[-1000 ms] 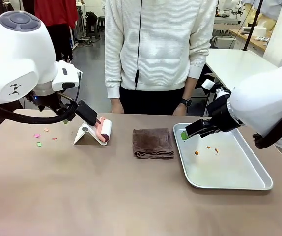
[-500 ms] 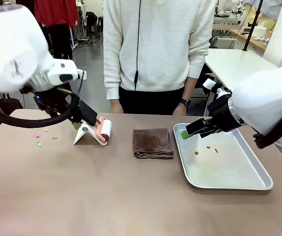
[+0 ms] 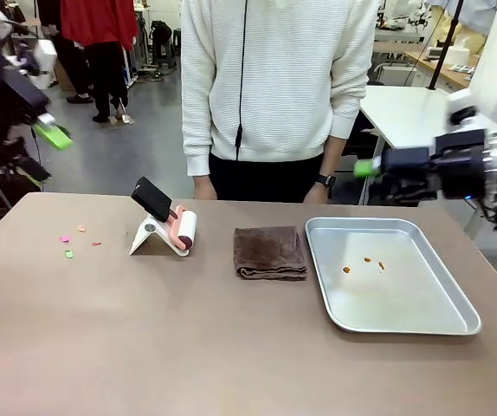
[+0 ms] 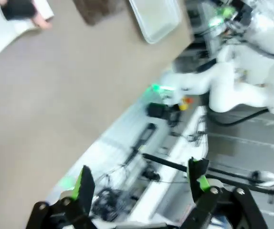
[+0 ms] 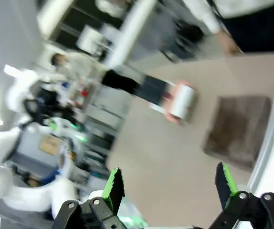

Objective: Clean the surface of the table.
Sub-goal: Hold the Lint Roller with your left hand and the towel with your right hand.

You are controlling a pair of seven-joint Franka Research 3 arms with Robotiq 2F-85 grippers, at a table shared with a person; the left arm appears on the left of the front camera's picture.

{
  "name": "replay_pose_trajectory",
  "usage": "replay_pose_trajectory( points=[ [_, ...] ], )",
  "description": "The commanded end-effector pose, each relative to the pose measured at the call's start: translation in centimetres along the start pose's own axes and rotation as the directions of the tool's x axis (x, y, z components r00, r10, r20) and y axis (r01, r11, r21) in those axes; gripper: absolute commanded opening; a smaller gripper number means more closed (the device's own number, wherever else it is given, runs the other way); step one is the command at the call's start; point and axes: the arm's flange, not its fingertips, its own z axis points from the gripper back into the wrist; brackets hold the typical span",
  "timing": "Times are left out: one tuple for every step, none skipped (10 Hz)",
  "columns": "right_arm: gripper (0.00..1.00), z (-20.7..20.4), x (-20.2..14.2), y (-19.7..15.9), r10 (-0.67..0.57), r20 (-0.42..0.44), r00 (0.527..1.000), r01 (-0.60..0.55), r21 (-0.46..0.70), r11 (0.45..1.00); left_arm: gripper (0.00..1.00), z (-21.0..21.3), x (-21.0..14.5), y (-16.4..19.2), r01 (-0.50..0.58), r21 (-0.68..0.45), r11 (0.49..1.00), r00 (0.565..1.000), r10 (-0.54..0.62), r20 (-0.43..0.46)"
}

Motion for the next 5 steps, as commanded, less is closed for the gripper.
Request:
replay_pose_trajectory(
  points=[
    [1.0, 5.3, -10.4, -2.1, -0.039, 0.107, 0.994, 0.015, 0.222, 0.975, 1.0, 2.2, 1.3, 4.0, -0.265, -0.27, 0.926, 0.954, 0.292, 0.066],
    [1.0, 6.9, -12.2, -2.3, -0.073, 0.098, 0.992, 0.045, 0.268, 0.962, 1.0, 3.2, 0.3, 6.1, -0.348, -0.286, 0.893, 0.901, 0.402, 0.159],
    [1.0, 8.7, -14.1, -3.3, -0.082, 0.039, 0.996, 0.068, 0.285, 0.956, 1.0, 3.7, -1.4, 8.3, -0.343, -0.345, 0.874, 0.872, 0.433, 0.228],
    [1.0, 10.5, -15.6, -4.4, -0.031, -0.013, 0.999, 0.033, 0.356, 0.934, 1.0, 3.6, -2.8, 10.1, -0.336, -0.396, 0.855, 0.84, 0.462, 0.284],
    [1.0, 11.9, -17.0, -5.7, -0.05, -0.111, 0.993, 0.087, 0.353, 0.932, 1.0, 3.9, -4.2, 11.7, -0.27, -0.451, 0.851, 0.796, 0.46, 0.392]
  ],
)
